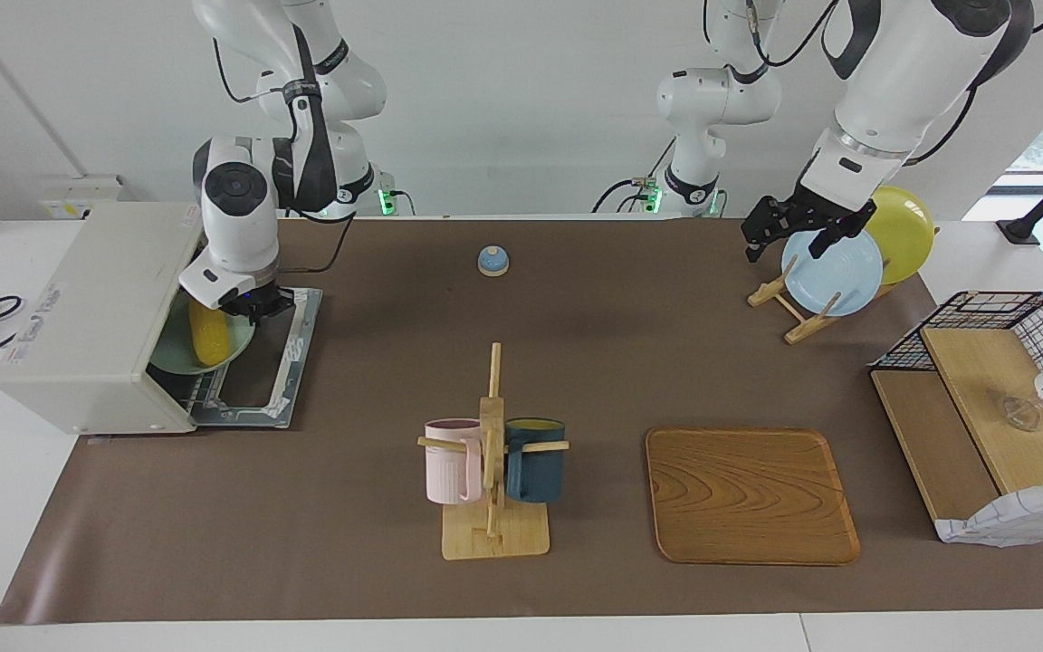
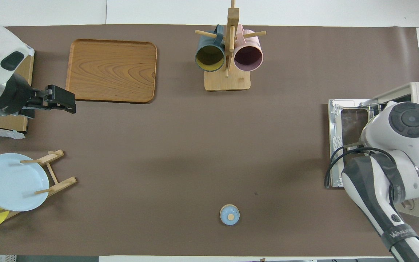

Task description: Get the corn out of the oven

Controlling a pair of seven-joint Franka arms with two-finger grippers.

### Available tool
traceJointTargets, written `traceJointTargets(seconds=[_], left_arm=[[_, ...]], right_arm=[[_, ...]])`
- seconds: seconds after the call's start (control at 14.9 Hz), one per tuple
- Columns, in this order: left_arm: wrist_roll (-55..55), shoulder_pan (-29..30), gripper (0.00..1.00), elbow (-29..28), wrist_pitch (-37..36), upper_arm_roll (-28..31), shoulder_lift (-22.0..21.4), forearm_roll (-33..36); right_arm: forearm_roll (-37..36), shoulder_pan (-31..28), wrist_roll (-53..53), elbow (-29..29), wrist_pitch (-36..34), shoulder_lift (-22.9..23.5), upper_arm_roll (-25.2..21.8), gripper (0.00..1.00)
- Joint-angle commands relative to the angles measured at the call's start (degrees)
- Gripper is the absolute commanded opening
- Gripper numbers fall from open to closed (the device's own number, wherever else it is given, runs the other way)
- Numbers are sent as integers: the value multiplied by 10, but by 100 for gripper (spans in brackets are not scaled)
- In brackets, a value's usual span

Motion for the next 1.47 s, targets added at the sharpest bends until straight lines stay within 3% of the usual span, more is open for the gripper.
traceJointTargets(seconds=[0.0,0.2,0.54,0.8,1.01,1.41], left_arm=[[3,-2,100,-26,16,2,-20,-12],[4,-4,100,-21,16,2,-19,-13],[1,-5,100,-9,14,2,-13,-13],[0,-6,100,-11,14,2,-13,-13],[3,-5,100,-12,15,2,-13,-12],[1,-9,100,-13,29,1,-13,-12]], right_arm=[[-5,49,11,62,-69,17,4,0],[2,99,37,108,-109,33,7,0],[70,220,164,233,-173,122,12,0],[93,321,331,410,-231,279,15,0],[138,337,384,410,-186,297,27,0],[191,339,387,316,-66,281,44,0]])
